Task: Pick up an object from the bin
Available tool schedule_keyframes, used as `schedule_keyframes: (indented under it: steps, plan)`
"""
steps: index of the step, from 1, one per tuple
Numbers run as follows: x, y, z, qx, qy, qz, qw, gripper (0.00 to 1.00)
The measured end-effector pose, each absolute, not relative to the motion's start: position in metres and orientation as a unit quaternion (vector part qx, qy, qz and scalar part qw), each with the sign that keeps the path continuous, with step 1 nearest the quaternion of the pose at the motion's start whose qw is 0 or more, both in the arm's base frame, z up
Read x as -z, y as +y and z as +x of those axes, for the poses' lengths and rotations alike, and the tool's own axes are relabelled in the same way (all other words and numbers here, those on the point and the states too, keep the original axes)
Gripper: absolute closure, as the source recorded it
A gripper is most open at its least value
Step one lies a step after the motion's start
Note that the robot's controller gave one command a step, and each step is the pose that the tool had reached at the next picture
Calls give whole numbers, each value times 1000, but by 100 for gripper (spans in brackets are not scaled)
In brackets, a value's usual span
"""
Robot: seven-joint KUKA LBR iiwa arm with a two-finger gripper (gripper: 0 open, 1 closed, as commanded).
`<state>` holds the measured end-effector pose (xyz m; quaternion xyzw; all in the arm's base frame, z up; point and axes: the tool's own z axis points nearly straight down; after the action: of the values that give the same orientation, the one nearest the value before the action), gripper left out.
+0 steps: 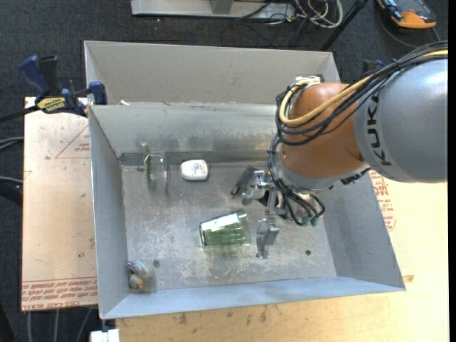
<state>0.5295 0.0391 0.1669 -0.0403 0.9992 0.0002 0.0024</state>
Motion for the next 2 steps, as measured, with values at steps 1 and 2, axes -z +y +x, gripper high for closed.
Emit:
schedule_keyframes:
  steps: [1, 2]
  plan:
    - [-87, 39, 555, -1, 999, -43, -1, 100]
    - [-87, 38, 555, -1, 999, -43, -1, 100]
